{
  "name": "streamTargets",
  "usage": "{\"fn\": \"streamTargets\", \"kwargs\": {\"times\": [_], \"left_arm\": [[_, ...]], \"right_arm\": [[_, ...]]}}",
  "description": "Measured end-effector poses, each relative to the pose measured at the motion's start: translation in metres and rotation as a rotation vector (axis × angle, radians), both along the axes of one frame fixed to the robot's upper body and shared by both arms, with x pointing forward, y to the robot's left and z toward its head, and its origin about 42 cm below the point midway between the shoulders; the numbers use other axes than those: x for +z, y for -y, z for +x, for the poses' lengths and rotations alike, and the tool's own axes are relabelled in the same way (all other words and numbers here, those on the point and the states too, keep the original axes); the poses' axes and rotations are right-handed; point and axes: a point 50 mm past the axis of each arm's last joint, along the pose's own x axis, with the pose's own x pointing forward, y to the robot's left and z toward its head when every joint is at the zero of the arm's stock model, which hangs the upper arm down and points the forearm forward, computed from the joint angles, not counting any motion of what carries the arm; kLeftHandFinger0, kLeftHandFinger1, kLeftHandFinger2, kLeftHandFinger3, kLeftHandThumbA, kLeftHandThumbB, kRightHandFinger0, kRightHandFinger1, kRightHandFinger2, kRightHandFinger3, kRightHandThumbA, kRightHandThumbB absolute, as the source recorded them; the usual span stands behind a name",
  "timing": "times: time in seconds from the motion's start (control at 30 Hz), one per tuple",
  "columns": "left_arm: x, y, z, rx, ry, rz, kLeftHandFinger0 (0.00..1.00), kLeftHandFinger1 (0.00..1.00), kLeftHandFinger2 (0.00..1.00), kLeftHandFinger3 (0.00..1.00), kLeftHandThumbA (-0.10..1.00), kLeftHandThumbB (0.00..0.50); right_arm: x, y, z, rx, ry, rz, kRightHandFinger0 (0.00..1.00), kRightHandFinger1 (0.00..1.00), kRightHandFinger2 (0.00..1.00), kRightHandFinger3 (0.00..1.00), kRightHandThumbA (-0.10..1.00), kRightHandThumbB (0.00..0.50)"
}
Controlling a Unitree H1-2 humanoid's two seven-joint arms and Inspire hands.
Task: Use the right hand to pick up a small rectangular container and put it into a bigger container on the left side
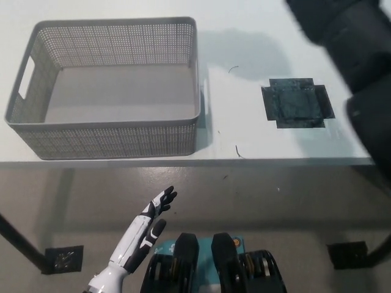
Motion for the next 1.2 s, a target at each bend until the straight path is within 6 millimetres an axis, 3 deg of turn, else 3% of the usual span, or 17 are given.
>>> {"fn": "streamTargets", "kwargs": {"times": [0.07, 0.1, 0.17, 0.3, 0.43, 0.53, 0.6, 0.7, 0.77, 0.83, 0.87, 0.9, 0.93, 0.97, 1.0, 1.03, 1.2], "left_arm": [[-0.001, 0.001, -0.001, -0.003, -0.003, 0.001, 1.00, 1.00, 1.00, 1.00, 1.00, 0.337], [-0.002, 0.001, -0.003, -0.004, -0.008, 0.001, 1.00, 1.00, 1.00, 1.00, 1.00, 0.345], [-0.005, 0.001, -0.006, -0.008, -0.016, 0.001, 1.00, 1.00, 1.00, 1.00, 1.00, 0.355], [-0.006, 0.002, -0.008, -0.013, -0.024, -0.001, 1.00, 1.00, 1.00, 1.00, 1.00, 0.359], [-0.008, 0.006, -0.010, -0.014, -0.031, -0.009, 1.00, 1.00, 1.00, 1.00, 1.00, 0.360], [-0.008, 0.007, -0.010, -0.016, -0.031, -0.011, 1.00, 1.00, 1.00, 1.00, 1.00, 0.350], [-0.008, 0.007, -0.010, -0.017, -0.030, -0.010, 1.00, 1.00, 1.00, 1.00, 1.00, 0.350], [-0.008, 0.005, -0.010, -0.017, -0.030, -0.007, 1.00, 1.00, 1.00, 1.00, 1.00, 0.369], [-0.008, 0.005, -0.009, -0.018, -0.027, -0.003, 1.00, 1.00, 1.00, 1.00, 1.00, 0.357], [-0.006, 0.005, -0.008, -0.022, -0.024, -0.001, 1.00, 1.00, 1.00, 1.00, 1.00, 0.367], [-0.006, 0.006, -0.007, -0.025, -0.022, 0.000, 1.00, 1.00, 1.00, 1.00, 1.00, 0.369], [-0.005, 0.006, -0.006, -0.028, -0.021, 0.000, 1.00, 1.00, 1.00, 1.00, 1.00, 0.367], [-0.005, 0.007, -0.006, -0.031, -0.019, 0.001, 1.00, 1.00, 1.00, 1.00, 1.00, 0.363], [-0.005, 0.007, -0.005, -0.033, -0.019, 0.002, 1.00, 1.00, 1.00, 1.00, 1.00, 0.357], [-0.005, 0.008, -0.005, -0.036, -0.018, 0.004, 1.00, 1.00, 1.00, 1.00, 1.00, 0.357], [-0.004, 0.008, -0.005, -0.039, -0.017, 0.005, 1.00, 1.00, 1.00, 1.00, 1.00, 0.365], [-0.002, 0.010, -0.003, -0.056, -0.011, 0.014, 1.00, 1.00, 1.00, 1.00, 1.00, 0.362]], "right_arm": [[-0.009, -0.015, -0.003, 0.017, -0.021, -0.006, 0.00, 0.23, 0.60, 0.37, -0.10, 0.276], [-0.016, -0.026, -0.006, 0.029, -0.037, -0.005, 0.00, 0.31, 0.71, 0.49, -0.10, 0.258], [-0.025, -0.041, -0.010, 0.043, -0.062, -0.006, 0.00, 0.37, 0.80, 0.65, -0.10, 0.255], [-0.037, -0.060, -0.017, 0.051, -0.096, -0.007, 0.00, 0.30, 0.75, 0.73, -0.10, 0.257], [-0.054, -0.075, -0.022, 0.048, -0.132, -0.015, 0.00, 0.28, 0.70, 0.68, -0.10, 0.276], [-0.072, -0.082, -0.025, 0.043, -0.162, -0.028, 0.00, 0.26, 0.57, 0.58, -0.10, 0.268], [-0.084, -0.083, -0.026, 0.037, -0.184, -0.031, 0.00, 0.14, 0.47, 0.51, -0.10, 0.273], [-0.098, -0.081, -0.025, 0.026, -0.212, -0.031, 0.00, 0.14, 0.51, 0.58, -0.10, 0.259], [-0.110, -0.077, -0.024, 0.011, -0.234, -0.034, 0.00, 0.16, 0.56, 0.53, -0.10, 0.258], [-0.116, -0.075, -0.024, 0.004, -0.246, -0.038, 0.23, 0.37, 0.65, 0.55, -0.10, 0.252], [-0.121, -0.074, -0.024, 0.000, -0.253, -0.041, 0.47, 0.59, 0.81, 0.74, 0.04, 0.241], [-0.123, -0.073, -0.024, -0.002, -0.258, -0.043, 0.63, 0.76, 0.95, 0.91, 0.22, 0.277], [-0.127, -0.073, -0.024, -0.004, -0.271, -0.050, 0.92, 1.00, 1.00, 1.00, 0.47, 0.365], [-0.131, -0.074, -0.025, -0.007, -0.287, -0.057, 1.00, 1.00, 1.00, 1.00, 0.53, 0.398], [-0.135, -0.075, -0.026, -0.008, -0.313, -0.067, 1.00, 1.00, 1.00, 1.00, 0.56, 0.414], [-0.137, -0.077, -0.027, -0.006, -0.328, -0.071, 1.00, 1.00, 1.00, 1.00, 0.63, 0.484], [-0.146, -0.084, -0.031, 0.002, -0.408, -0.100, 1.00, 1.00, 1.00, 1.00, 0.90, 0.500]]}}
